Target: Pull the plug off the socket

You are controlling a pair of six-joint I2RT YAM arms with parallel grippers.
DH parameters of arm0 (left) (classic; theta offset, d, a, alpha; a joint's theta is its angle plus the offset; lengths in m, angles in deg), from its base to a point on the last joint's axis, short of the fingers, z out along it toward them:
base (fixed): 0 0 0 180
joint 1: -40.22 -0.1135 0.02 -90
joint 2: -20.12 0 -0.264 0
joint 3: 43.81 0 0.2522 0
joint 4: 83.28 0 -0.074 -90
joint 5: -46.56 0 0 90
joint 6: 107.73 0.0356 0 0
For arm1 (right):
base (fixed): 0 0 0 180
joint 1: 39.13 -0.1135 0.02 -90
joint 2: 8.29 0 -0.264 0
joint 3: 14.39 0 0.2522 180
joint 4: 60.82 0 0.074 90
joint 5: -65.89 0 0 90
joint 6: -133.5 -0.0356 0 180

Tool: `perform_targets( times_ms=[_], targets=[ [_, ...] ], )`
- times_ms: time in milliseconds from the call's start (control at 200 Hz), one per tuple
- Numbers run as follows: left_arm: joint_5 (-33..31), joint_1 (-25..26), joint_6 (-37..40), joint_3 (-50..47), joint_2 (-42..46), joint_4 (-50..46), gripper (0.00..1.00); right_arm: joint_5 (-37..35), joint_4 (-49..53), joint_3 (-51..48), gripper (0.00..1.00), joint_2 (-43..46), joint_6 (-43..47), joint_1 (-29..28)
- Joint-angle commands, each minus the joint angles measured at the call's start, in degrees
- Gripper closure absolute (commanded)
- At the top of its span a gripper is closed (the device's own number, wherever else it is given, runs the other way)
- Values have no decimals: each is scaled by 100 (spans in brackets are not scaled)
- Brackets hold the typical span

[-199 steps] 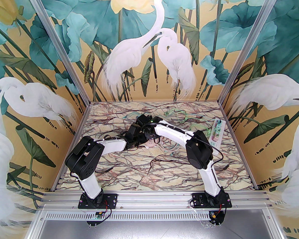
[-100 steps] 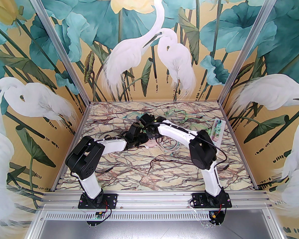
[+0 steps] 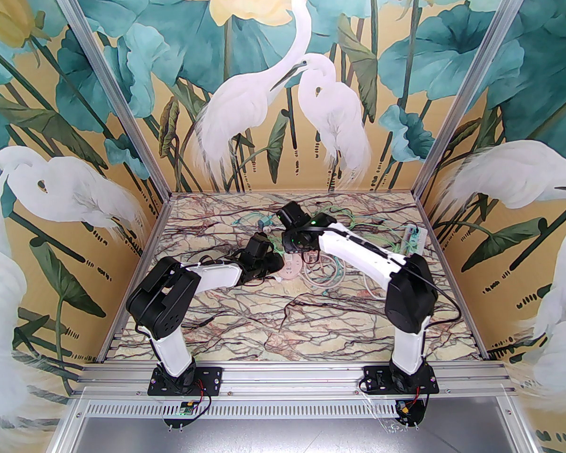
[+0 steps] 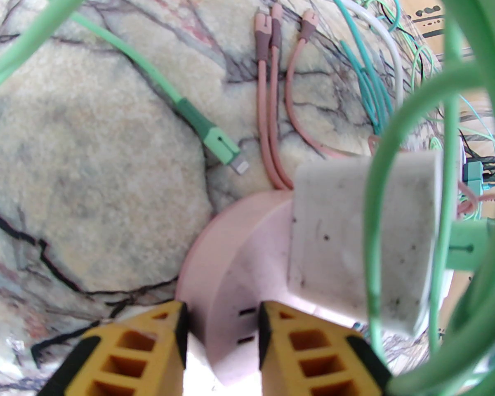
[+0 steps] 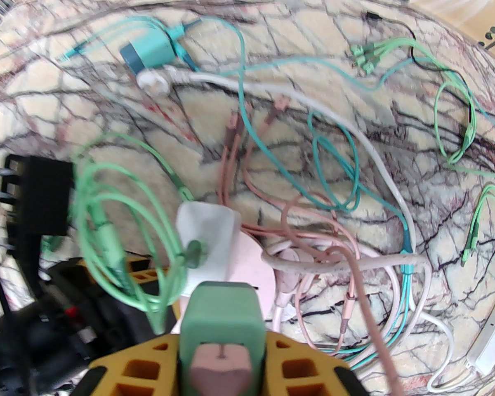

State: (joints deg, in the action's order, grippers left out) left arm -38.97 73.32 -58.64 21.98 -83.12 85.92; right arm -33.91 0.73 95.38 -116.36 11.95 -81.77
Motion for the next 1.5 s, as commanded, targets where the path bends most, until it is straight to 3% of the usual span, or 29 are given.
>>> perform_targets(
  times_ms=[0, 280, 570, 675, 880, 1130, 1325, 1495],
  targets=[
    [-32, 87, 144, -369, -558, -1439, 66, 38, -190, -121, 72, 157, 69, 22],
    [-239, 89, 245, -633, 270, -1203, 61, 351, -676, -69, 72, 465, 106, 319],
    [61, 86, 469, -1099, 1231, -475, 36, 1277, -1585, 413, 71, 14, -292, 711],
    [216, 87, 560, -1340, 1681, -116, 22, 1431, -1679, 874, 70, -449, -366, 790],
    [-466, 59, 707, -1933, 3037, 79, 1, 1517, -1503, 2129, 70, -1581, -475, 889],
    [-1841, -286, 597, -2552, 4707, -308, 0, 1739, -1927, 3098, 68, -2632, -803, 1082],
    [-2191, -532, 470, -3059, 5786, -279, 0, 2050, -2620, 3343, 67, -3206, -1349, 1254],
    [-2249, -542, 439, -3183, 5952, -221, 1, 2193, -3140, 3347, 67, -3585, -1812, 1378]
  ],
)
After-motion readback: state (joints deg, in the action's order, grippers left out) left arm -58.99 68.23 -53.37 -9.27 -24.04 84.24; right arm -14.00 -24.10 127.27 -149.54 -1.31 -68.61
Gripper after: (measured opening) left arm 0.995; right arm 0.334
